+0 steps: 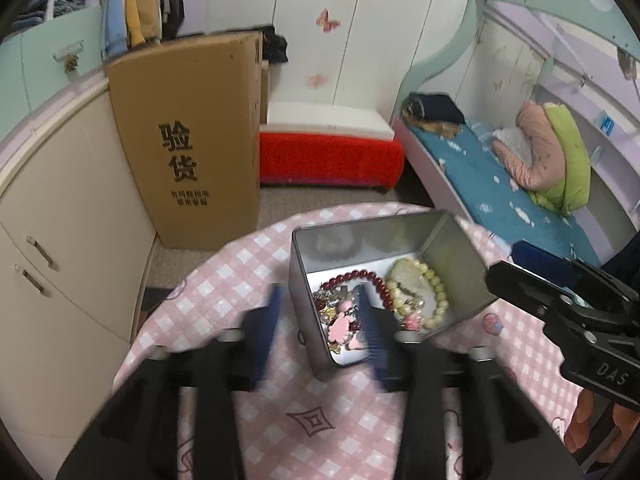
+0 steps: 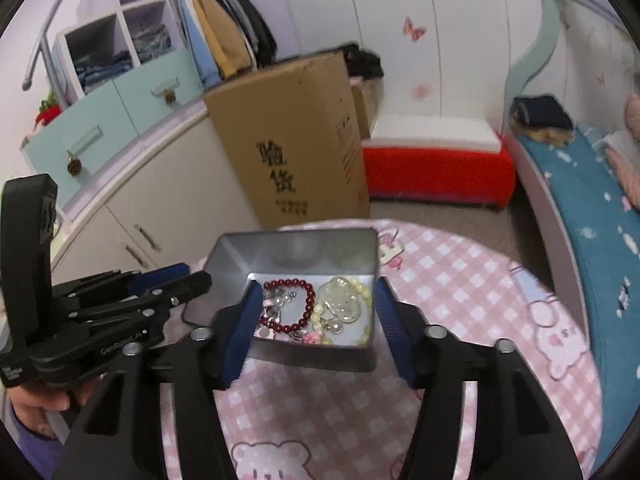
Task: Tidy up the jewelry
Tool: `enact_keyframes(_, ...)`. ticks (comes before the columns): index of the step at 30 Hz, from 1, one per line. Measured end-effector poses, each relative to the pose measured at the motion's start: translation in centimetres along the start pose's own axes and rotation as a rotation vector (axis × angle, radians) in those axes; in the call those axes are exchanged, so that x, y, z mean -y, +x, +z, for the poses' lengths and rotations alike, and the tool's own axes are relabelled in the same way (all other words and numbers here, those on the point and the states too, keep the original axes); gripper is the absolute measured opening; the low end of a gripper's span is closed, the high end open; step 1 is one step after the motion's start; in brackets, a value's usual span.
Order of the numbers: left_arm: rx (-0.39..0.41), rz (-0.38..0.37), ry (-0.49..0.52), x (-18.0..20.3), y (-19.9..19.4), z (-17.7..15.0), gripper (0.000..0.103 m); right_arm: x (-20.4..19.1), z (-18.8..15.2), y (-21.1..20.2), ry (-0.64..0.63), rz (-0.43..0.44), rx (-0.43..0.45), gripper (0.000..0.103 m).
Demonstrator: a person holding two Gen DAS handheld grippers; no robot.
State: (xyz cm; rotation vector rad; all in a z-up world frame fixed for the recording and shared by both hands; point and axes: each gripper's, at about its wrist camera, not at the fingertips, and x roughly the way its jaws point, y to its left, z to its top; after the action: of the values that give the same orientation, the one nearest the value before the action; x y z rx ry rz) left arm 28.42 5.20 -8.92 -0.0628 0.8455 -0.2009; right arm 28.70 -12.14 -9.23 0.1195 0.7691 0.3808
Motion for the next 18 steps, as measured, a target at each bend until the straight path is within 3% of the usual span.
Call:
enact_keyframes(2, 0.037, 0.005, 0.012, 0.3, -1.4, -0.2, 0.048, 0.0, -0.3, -1.5, 0.010, -0.002, 0.020, 0.061)
enact_keyframes(7, 0.166, 0.051, 0.029, 1.4, -6.3, -1.8, 0.082, -1.2, -1.7, -6.7, -0.016, -0.039, 0.104, 0.071)
enact_keyframes(18, 0.291, 0.061, 0.090, 5.2, -14.8, -6.5, 0.083, -5.3, -5.5, -15.8, -0.105, -0.093, 0.241, 0.083)
